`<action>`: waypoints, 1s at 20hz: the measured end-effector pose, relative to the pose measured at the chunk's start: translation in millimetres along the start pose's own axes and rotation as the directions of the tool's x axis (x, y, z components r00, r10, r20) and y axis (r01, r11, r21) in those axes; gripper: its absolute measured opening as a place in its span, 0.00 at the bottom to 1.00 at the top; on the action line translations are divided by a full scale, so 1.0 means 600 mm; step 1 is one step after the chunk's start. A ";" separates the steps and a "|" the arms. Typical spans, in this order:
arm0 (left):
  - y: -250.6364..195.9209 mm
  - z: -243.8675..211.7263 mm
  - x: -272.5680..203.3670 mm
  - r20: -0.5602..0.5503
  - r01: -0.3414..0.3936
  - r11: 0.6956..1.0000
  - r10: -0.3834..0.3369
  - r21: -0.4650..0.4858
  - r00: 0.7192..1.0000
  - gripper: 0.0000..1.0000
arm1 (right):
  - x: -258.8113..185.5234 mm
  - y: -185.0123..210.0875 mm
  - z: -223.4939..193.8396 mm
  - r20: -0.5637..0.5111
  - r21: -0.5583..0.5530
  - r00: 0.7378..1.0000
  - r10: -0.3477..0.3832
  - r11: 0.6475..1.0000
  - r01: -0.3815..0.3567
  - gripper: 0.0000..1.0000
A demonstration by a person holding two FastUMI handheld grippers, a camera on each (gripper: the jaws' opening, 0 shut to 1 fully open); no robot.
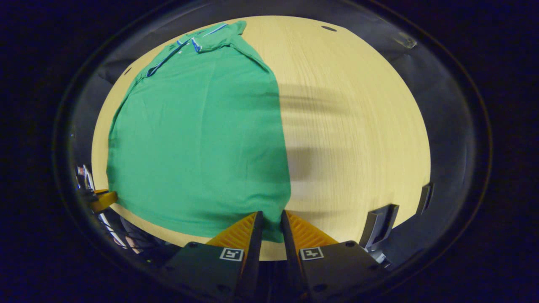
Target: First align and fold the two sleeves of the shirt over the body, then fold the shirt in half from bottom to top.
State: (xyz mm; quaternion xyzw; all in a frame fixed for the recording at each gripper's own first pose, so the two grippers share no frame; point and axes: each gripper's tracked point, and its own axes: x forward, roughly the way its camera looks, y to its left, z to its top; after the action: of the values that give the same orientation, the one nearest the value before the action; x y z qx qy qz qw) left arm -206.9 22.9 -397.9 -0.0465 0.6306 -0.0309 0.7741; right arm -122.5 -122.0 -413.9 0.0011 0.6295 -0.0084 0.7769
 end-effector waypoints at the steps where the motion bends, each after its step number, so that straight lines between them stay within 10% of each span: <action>1: -0.002 0.001 0.000 0.001 -0.001 1.000 0.001 -0.004 1.000 0.32 | 0.000 0.001 0.000 0.001 -0.009 1.000 -0.004 1.000 0.004 0.30; 11: -0.012 0.000 0.000 -0.026 0.024 1.000 -0.024 0.007 0.999 0.07 | -0.004 0.008 -0.005 0.019 -0.057 1.000 -0.010 0.998 0.011 0.30; 12: -0.013 -0.001 0.003 -0.031 0.023 1.000 -0.023 0.005 0.999 0.07 | 0.002 0.011 -0.002 0.015 -0.058 1.000 -0.020 0.998 0.021 0.05; 20: -0.029 -0.009 -0.016 -0.007 0.056 0.998 -0.056 -0.022 0.998 0.05 | -0.023 0.019 -0.009 0.028 -0.033 0.998 0.056 0.998 -0.055 0.05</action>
State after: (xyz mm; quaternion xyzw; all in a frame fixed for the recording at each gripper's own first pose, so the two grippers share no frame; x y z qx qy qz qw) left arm -214.1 6.4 -387.7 -0.0724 0.6322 -0.0461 0.7700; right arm -130.4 -110.4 -401.3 0.0060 0.6178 0.0234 0.7860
